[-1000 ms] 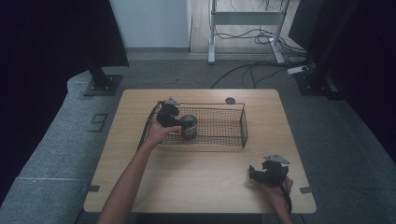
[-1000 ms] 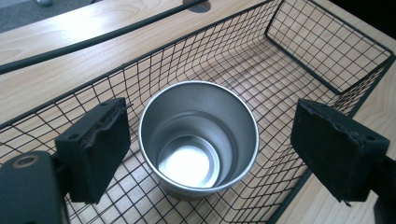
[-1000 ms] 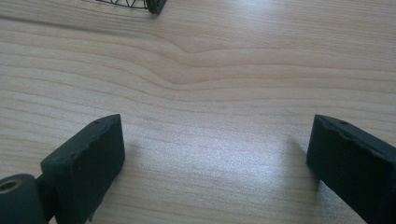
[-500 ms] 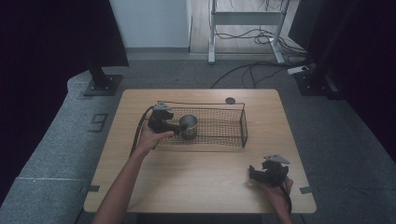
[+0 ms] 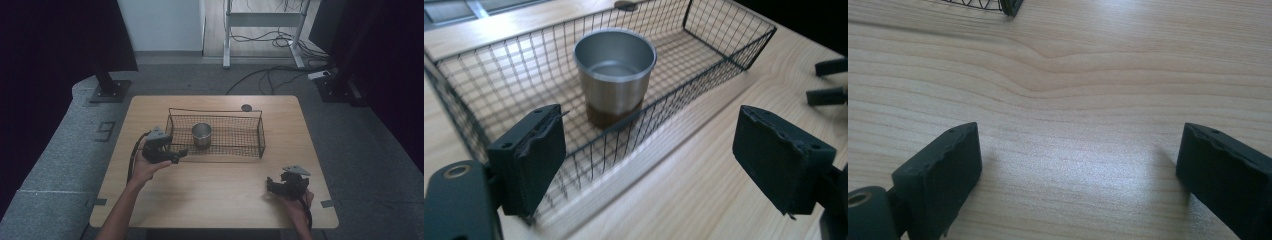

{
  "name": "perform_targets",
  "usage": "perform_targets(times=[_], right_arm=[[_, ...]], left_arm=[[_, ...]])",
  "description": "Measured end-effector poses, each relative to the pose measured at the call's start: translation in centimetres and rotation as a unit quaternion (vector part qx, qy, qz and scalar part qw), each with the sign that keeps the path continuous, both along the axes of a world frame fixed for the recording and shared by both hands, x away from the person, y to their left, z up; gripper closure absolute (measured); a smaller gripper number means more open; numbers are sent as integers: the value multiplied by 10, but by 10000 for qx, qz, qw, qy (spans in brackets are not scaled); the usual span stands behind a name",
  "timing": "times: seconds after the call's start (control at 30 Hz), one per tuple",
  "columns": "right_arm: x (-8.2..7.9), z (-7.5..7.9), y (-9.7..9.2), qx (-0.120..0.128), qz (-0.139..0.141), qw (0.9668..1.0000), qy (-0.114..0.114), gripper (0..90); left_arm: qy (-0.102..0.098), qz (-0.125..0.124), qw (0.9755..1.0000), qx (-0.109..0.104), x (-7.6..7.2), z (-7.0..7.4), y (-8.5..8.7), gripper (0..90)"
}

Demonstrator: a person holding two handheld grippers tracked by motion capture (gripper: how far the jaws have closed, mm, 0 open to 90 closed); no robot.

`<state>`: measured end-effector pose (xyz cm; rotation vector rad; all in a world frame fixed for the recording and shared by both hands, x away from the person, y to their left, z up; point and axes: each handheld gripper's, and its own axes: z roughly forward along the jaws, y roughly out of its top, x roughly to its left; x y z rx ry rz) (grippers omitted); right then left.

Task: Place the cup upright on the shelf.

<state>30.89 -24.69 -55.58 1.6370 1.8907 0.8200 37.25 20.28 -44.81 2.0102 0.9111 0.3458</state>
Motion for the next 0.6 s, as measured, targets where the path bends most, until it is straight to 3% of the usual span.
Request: perform_targets(times=[0.03, 0.07, 0.17, 0.37, 0.43, 0.6], right_arm=[[0, 0, 0, 5, -9, 10000, 4, 44], [0, 0, 0, 7, -14, 10000, 5, 44], [0, 0, 0, 8, -16, 10000, 4, 44], [0, 0, 0, 9, -14, 10000, 3, 44], [0, 0, 0, 10, -15, 10000, 4, 45], [0, 0, 0, 9, -15, 10000, 3, 45]], left_arm=[[-41, 51, 10000, 60, -10, -3, 4, 138], [-41, 51, 10000, 60, -10, -3, 4, 139], [-49, 91, 9999, -29, -23, -7, 10, 139], [-39, 108, 9998, 154, -51, -22, 11, 140], [11, 100, 9999, 128, -65, -31, 11, 140], [74, 156, 9997, 156, -78, -43, 14, 140]])
